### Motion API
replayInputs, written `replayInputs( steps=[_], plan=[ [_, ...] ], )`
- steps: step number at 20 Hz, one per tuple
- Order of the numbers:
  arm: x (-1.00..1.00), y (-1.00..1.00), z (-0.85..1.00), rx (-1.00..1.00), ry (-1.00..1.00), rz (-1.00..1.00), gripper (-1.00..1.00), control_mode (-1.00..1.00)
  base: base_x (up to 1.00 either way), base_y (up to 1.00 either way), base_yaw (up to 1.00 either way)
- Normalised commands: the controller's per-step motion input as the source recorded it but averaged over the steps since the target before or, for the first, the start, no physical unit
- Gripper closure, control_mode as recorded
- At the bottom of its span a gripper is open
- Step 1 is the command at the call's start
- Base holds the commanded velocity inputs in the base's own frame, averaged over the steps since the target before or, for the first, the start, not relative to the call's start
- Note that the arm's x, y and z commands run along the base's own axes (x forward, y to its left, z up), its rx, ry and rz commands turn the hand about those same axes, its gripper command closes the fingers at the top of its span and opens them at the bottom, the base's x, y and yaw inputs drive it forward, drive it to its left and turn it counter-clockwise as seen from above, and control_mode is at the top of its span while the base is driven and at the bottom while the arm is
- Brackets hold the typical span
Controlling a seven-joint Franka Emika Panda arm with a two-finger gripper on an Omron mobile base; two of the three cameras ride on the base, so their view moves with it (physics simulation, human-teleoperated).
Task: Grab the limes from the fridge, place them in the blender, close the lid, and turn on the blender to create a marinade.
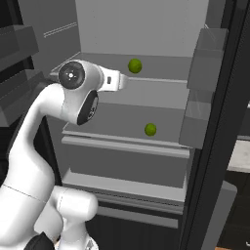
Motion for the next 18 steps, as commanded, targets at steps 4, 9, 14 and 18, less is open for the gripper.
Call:
replayInputs(
  steps=[4, 9, 14, 18],
  plan=[
    [0.24, -0.12, 0.19, -0.03, 0.00, -0.09, -1.00, -1.00, 0.00, 0.00, 0.00],
    [0.37, -0.16, 0.04, 0.00, 0.07, -0.08, -1.00, -1.00, 0.00, 0.00, 0.00],
    [0.41, -0.18, 0.00, 0.00, 0.07, -0.03, -1.00, -1.00, 0.00, 0.00, 0.00],
    [0.36, -0.16, 0.00, 0.00, 0.07, 0.00, -1.00, -1.00, 0.00, 0.00, 0.00]
  ],
)
